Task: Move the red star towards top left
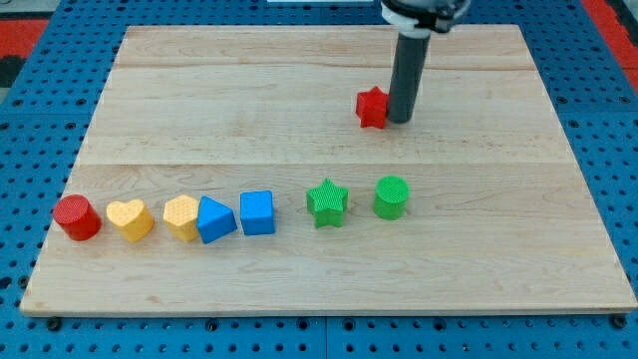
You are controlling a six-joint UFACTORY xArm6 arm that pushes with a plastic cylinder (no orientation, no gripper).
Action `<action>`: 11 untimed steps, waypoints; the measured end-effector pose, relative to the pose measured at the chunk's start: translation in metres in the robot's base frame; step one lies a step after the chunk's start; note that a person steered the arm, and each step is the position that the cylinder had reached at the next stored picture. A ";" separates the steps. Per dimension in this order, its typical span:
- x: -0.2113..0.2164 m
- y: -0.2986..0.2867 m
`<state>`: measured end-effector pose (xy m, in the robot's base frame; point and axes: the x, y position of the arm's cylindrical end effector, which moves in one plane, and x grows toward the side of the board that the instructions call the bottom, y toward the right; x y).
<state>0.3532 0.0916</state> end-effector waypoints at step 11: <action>-0.086 -0.244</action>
